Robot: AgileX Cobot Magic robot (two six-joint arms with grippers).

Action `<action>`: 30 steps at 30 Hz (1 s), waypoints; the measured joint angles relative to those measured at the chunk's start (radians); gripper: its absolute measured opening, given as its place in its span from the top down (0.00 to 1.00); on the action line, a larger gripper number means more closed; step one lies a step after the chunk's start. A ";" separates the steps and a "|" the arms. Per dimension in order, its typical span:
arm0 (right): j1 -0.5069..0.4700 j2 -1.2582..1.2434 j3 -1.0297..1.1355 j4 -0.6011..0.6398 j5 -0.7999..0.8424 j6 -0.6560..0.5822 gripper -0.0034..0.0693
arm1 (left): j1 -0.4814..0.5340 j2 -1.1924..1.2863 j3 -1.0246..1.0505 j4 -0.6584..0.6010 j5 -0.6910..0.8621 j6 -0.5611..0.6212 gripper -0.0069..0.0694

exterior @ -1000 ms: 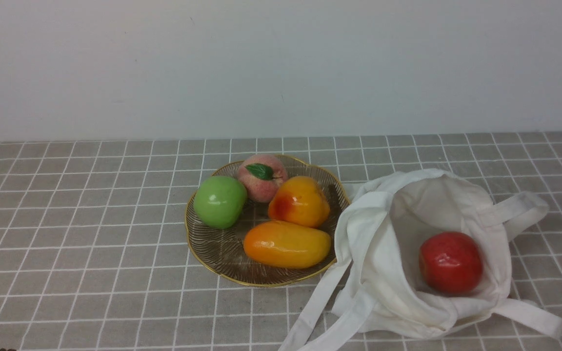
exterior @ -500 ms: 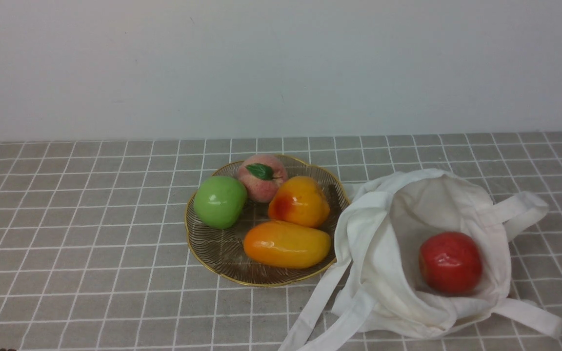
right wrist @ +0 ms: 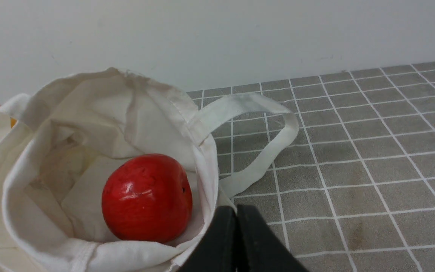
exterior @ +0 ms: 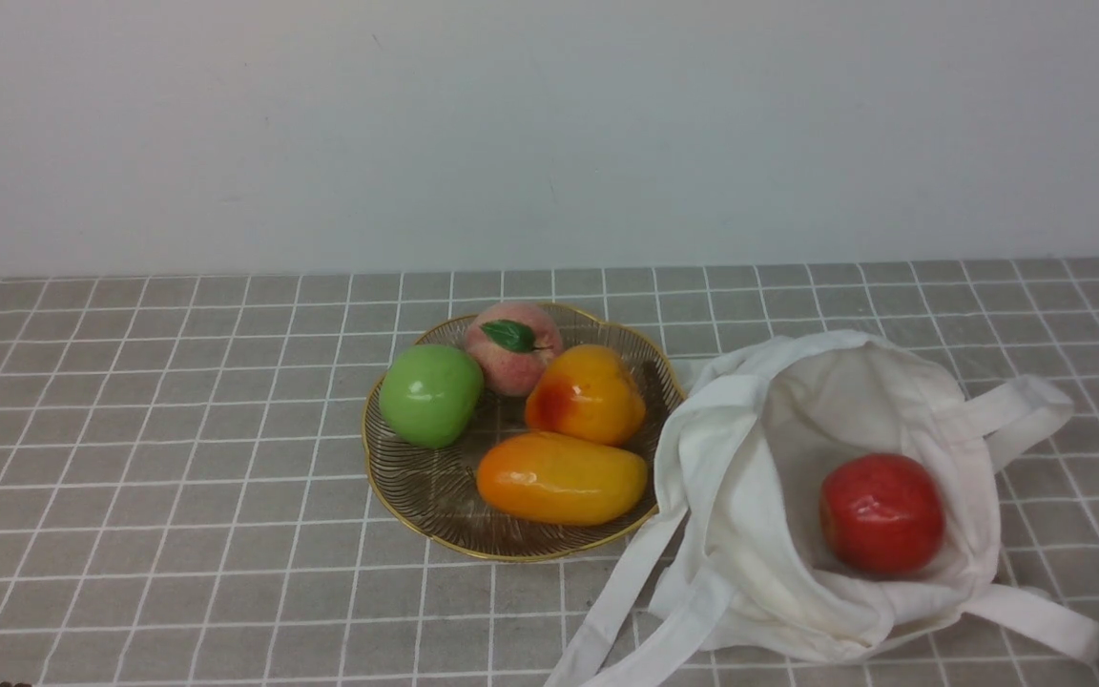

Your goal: Take the fruit out of the bag on the grey coffee tablecloth and place them on the plate.

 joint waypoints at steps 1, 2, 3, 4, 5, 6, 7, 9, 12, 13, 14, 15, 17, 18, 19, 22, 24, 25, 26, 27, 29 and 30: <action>-0.002 0.000 -0.001 0.000 0.002 -0.001 0.97 | 0.000 0.000 0.000 0.000 0.000 0.000 0.92; -0.002 0.000 -0.001 0.000 0.003 -0.004 0.97 | 0.000 0.000 0.000 0.000 0.000 0.000 0.92; -0.002 0.000 -0.001 0.000 0.003 -0.008 0.97 | 0.000 0.000 0.000 0.000 0.000 0.000 0.92; -0.002 0.000 -0.001 0.000 0.003 -0.009 0.97 | 0.000 0.000 0.000 0.000 0.000 0.000 0.92; -0.002 0.000 -0.001 0.000 0.003 -0.015 0.97 | 0.000 0.000 0.000 0.000 0.000 0.000 0.92; -0.002 0.000 -0.001 0.000 0.003 -0.017 0.97 | 0.000 0.000 0.000 0.000 0.000 0.000 0.92; -0.002 0.000 -0.001 0.000 0.003 -0.018 0.97 | 0.000 0.000 0.000 0.000 0.000 0.000 0.92; 0.000 0.000 -0.001 0.000 0.004 -0.018 0.97 | 0.000 0.000 0.000 0.000 0.000 0.000 0.92; 0.022 0.000 -0.001 0.000 0.004 -0.018 0.97 | 0.000 0.000 0.000 0.000 0.000 0.000 0.92; 0.031 0.000 -0.001 0.000 0.004 -0.018 0.97 | 0.000 0.000 0.000 0.000 0.000 0.000 0.92; 0.038 0.000 -0.001 0.000 0.004 -0.018 0.97 | 0.000 0.000 0.000 0.000 0.000 0.000 0.92; 0.043 0.000 -0.001 0.000 0.004 -0.018 0.97 | 0.000 0.000 0.000 0.000 0.000 0.000 0.92; 0.047 0.000 -0.001 0.000 0.004 -0.018 0.97 | 0.000 0.000 0.000 0.000 0.000 0.000 0.92; 0.050 0.000 -0.001 0.000 0.004 -0.018 0.97 | 0.000 0.000 0.000 0.000 0.000 0.000 0.92; 0.051 0.000 -0.001 0.000 0.004 -0.018 0.97 | 0.000 0.000 0.000 0.000 0.000 0.000 0.92; 0.050 0.000 -0.001 0.000 0.004 -0.018 0.97 | 0.000 0.000 0.000 0.000 0.000 0.000 0.92; 0.050 0.000 -0.001 0.000 0.004 -0.018 0.97 | 0.000 0.000 0.000 0.000 0.000 0.000 0.92; 0.050 0.000 -0.001 0.000 0.004 -0.018 0.97 | 0.000 0.000 0.000 0.000 0.000 0.000 0.92; 0.050 0.000 -0.001 0.000 0.004 -0.018 0.97 | 0.000 0.000 0.000 0.000 0.000 0.000 0.92; 0.050 0.000 -0.001 0.000 0.004 -0.018 0.97 | 0.000 0.000 0.000 0.000 0.000 0.000 0.92; 0.050 0.000 -0.001 0.000 0.004 -0.019 0.97 | 0.000 0.000 0.000 0.000 0.000 0.000 0.92; 0.050 0.000 -0.001 0.000 0.004 -0.019 0.97 | 0.000 0.000 0.000 0.000 0.000 0.000 0.92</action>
